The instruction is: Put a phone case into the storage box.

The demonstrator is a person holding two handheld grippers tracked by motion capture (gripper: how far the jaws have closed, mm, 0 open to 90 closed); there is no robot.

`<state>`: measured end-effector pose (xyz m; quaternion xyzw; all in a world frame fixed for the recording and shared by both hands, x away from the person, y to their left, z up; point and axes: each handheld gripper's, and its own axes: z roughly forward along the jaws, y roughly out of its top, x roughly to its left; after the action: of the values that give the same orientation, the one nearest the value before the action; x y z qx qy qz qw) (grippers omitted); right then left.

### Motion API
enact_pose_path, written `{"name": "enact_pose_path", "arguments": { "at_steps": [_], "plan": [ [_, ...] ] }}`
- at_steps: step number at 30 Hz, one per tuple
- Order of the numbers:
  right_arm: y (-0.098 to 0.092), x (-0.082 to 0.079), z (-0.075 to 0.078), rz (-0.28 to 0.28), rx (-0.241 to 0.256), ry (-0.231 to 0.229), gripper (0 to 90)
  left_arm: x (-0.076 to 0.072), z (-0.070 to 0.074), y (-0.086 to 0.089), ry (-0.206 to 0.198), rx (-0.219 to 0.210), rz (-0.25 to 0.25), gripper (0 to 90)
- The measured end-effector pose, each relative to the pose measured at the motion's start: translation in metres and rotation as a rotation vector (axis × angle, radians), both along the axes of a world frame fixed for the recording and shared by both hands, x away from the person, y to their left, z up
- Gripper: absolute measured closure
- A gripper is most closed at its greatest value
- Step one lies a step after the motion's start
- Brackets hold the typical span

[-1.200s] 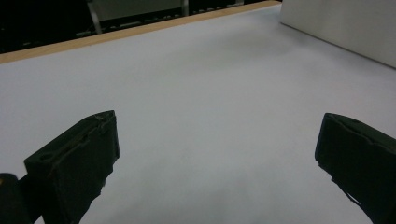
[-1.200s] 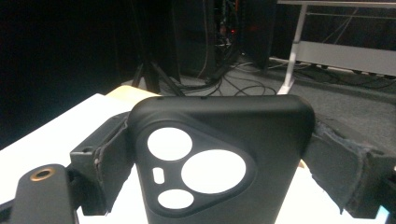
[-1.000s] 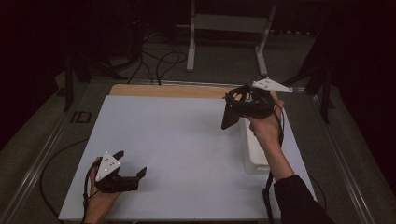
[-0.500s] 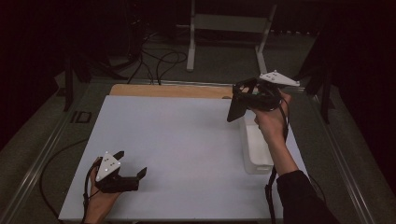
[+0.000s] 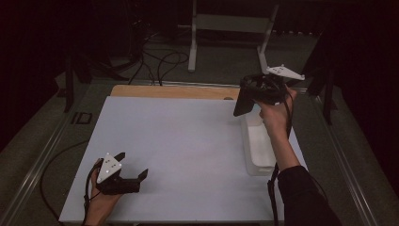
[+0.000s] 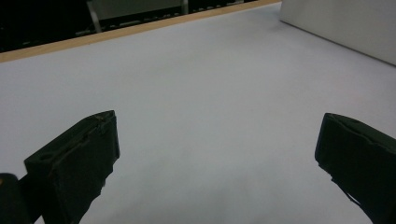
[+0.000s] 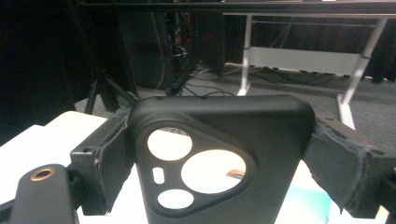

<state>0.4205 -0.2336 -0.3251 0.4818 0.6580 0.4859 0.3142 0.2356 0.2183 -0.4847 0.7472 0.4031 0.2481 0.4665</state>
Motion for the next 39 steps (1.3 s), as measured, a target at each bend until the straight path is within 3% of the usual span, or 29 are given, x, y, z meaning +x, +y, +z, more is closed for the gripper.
{"name": "enact_pose_path", "arguments": {
  "at_steps": [22,39],
  "plan": [
    [-0.032,0.022,-0.012,-0.156,-0.011,0.043,13.7,0.000,0.000,0.000,-0.001,0.003,0.004,0.5],
    [-0.042,0.030,-0.028,-0.206,-0.040,0.083,13.6,0.000,-0.001,-0.001,0.002,0.007,0.002,0.5]
  ]
}}
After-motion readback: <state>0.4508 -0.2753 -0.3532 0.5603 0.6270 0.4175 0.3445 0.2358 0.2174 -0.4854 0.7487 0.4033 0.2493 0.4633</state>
